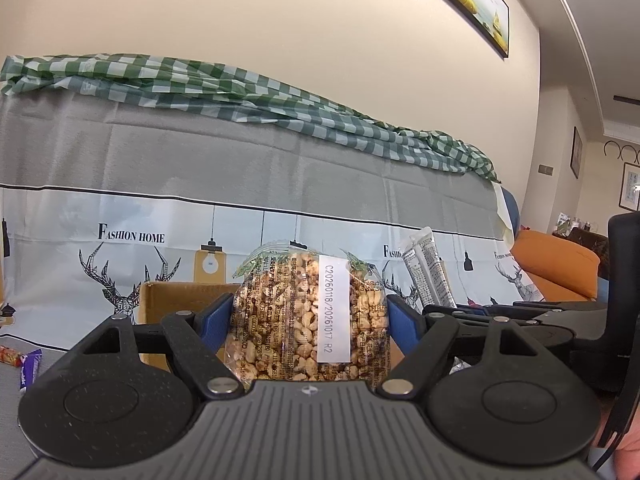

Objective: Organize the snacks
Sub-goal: 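Carry the nut bag and silver pack over the cardboard box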

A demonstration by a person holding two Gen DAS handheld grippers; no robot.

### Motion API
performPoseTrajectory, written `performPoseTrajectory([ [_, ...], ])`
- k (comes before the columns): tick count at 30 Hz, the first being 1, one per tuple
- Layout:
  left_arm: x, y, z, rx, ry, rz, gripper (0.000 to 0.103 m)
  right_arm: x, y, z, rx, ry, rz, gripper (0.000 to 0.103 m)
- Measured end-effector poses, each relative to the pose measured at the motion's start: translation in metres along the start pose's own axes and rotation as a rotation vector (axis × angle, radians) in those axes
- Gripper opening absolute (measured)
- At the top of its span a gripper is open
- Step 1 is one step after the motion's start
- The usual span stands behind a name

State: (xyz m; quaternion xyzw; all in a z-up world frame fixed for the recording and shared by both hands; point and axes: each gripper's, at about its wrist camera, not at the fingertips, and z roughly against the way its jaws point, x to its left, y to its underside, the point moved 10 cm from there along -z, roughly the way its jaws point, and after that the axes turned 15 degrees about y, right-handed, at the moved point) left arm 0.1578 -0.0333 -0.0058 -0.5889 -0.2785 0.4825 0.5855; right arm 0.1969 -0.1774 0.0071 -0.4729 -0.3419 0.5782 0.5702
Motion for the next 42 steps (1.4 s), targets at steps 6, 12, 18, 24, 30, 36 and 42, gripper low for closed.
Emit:
performPoseTrajectory([
  [6,0.0008,0.0007,-0.0027,0.004,0.001,0.001,0.083,0.0003,0.0006,-0.0005,-0.001,0.001,0.003,0.010],
  [12,0.0001,0.0022,-0.0049,0.009,0.004,0.002,0.083,-0.0001,0.0012,-0.0012,0.000,0.004,0.005,0.010],
  [18,-0.0004,0.0030,-0.0067,0.011,0.007,0.004,0.083,-0.0001,0.0017,-0.0001,-0.003,0.004,0.007,0.010],
  [24,-0.0005,0.0029,-0.0069,0.011,0.006,0.004,0.083,-0.0012,0.0019,-0.0004,-0.003,0.006,0.007,0.010],
  [30,-0.0007,0.0030,-0.0073,0.012,0.007,0.004,0.083,-0.0015,0.0020,-0.0004,-0.001,0.006,0.005,0.010],
  [36,-0.0008,0.0029,-0.0075,0.012,0.006,0.004,0.083,-0.0018,0.0020,-0.0005,-0.001,0.006,0.005,0.010],
  [42,-0.0009,0.0030,-0.0076,0.013,0.007,0.004,0.083,-0.0013,0.0020,-0.0001,0.000,0.007,0.004,0.010],
])
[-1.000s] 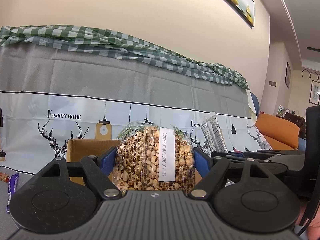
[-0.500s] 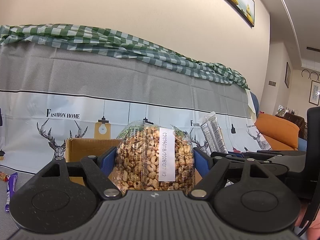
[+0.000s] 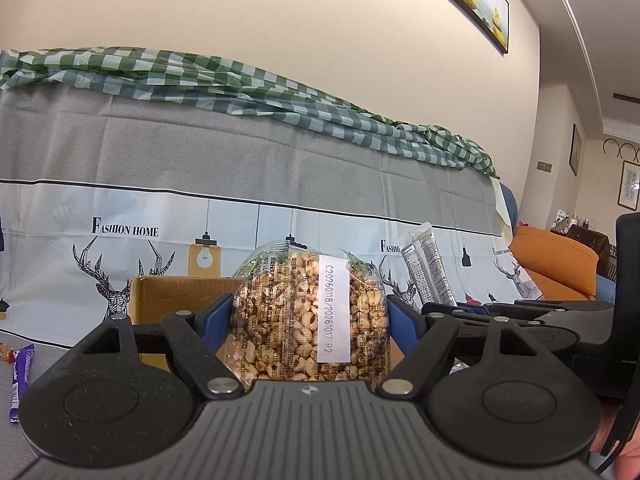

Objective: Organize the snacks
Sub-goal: 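Carry the nut bag and silver pack over the cardboard box, then open the right tool over the box while the left tool releases the nut bag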

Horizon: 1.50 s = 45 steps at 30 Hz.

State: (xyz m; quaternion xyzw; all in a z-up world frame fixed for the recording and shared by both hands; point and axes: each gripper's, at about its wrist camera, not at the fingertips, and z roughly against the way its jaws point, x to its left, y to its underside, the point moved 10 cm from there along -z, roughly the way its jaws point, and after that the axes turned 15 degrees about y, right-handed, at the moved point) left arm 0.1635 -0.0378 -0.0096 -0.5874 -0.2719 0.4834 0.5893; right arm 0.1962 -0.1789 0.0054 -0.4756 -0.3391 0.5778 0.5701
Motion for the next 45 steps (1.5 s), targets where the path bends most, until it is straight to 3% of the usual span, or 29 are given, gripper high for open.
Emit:
performPoseTrajectory([
  [5,0.001,0.003,-0.003,0.013,0.006,0.010,0.088,-0.001,0.001,-0.002,0.016,0.004,-0.006,0.014],
  [7,0.004,0.003,-0.002,0.012,-0.002,0.016,0.090,-0.002,0.001,-0.003,0.027,0.010,-0.016,0.038],
  [9,0.009,0.002,0.001,0.008,-0.016,0.027,0.090,-0.002,-0.001,-0.002,0.025,0.024,-0.022,0.047],
  [16,0.036,-0.011,0.018,-0.032,-0.075,0.069,0.089,0.010,-0.006,0.001,0.014,0.022,-0.037,0.048],
  [22,0.072,-0.020,0.038,-0.053,-0.149,0.115,0.080,0.038,-0.010,0.011,0.002,-0.019,-0.037,0.048],
  [28,0.124,-0.024,0.066,-0.047,-0.256,0.185,0.064,0.076,-0.016,0.027,-0.018,-0.076,-0.037,0.048],
  [34,0.174,-0.022,0.098,-0.033,-0.338,0.273,0.039,0.116,-0.020,0.044,-0.037,-0.127,-0.036,0.048],
  [45,0.240,-0.015,0.148,-0.015,-0.472,0.397,0.036,0.186,-0.024,0.084,-0.116,-0.204,0.010,0.047],
])
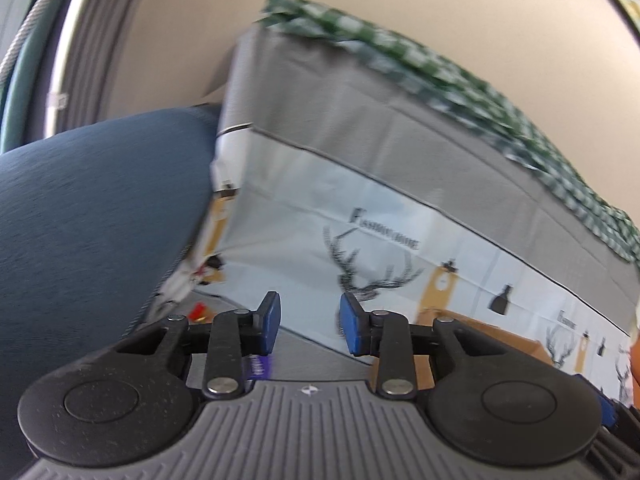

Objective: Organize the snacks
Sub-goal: 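Open the right tool over the box while the left tool releases the nut bag, then move both open tools to the purple bar and red candy beside the box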

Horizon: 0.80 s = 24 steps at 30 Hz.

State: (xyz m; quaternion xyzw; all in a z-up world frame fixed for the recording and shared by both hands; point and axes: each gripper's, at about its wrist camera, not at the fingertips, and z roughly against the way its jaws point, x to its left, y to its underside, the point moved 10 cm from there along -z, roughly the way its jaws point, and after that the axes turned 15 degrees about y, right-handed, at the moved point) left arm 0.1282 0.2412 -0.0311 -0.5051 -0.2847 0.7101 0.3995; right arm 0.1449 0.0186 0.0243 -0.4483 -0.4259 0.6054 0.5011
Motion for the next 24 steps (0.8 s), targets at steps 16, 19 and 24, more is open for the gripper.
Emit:
performPoseTrajectory([
  [16,0.058,0.000,0.006,0.038,-0.113,0.123,0.036,0.095,0.011,0.021,-0.069,-0.096,0.075,0.047],
  [19,0.065,0.001,0.007,0.038,-0.133,0.132,0.036,0.110,0.019,0.016,-0.062,-0.107,0.089,0.047],
  [24,0.078,0.006,0.007,0.056,-0.152,0.166,0.036,0.127,0.040,0.000,-0.014,-0.108,0.110,0.046],
])
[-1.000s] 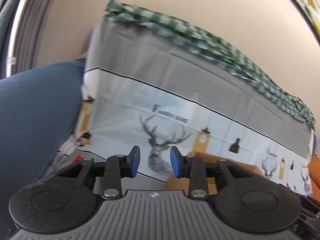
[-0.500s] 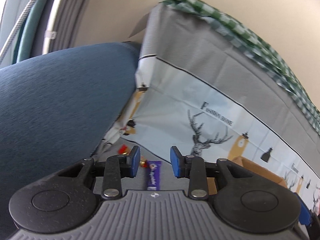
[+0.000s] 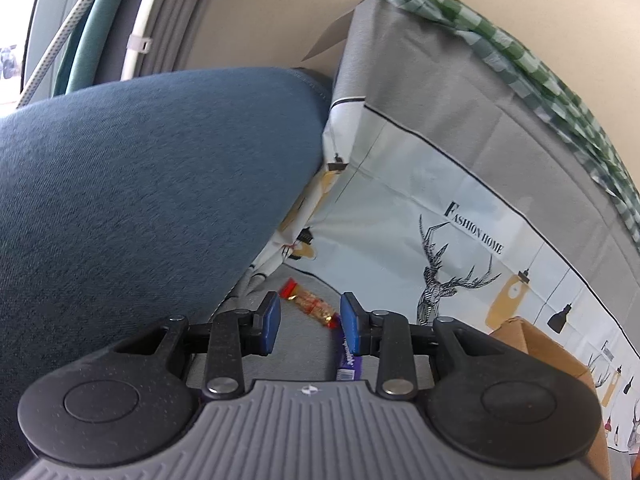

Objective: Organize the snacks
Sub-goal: 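Move both open tools to the purple bar and red candy beside the box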

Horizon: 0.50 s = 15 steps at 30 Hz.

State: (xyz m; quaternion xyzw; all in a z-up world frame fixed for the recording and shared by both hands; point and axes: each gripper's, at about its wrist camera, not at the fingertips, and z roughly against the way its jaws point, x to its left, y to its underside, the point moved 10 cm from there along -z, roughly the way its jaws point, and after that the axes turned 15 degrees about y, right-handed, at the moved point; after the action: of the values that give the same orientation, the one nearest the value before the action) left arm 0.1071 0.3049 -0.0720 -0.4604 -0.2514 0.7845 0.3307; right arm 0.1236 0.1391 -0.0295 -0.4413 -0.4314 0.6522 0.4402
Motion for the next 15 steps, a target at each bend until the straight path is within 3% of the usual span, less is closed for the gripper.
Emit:
performPoseTrajectory([
  [5,0.005,0.002,-0.002,0.012,0.003,0.021,0.036,0.014,0.019,-0.017,0.047,0.005,0.016,0.049],
  [10,0.013,-0.002,0.001,-0.002,-0.035,0.014,0.035,0.033,0.034,-0.031,0.076,-0.059,0.003,0.076],
  [11,0.015,-0.004,0.003,-0.009,-0.046,0.001,0.031,0.038,0.035,-0.033,0.069,-0.073,0.004,0.078],
  [15,0.014,-0.010,0.007,-0.029,-0.063,-0.046,0.031,0.048,0.036,-0.044,0.065,-0.106,-0.025,0.082],
])
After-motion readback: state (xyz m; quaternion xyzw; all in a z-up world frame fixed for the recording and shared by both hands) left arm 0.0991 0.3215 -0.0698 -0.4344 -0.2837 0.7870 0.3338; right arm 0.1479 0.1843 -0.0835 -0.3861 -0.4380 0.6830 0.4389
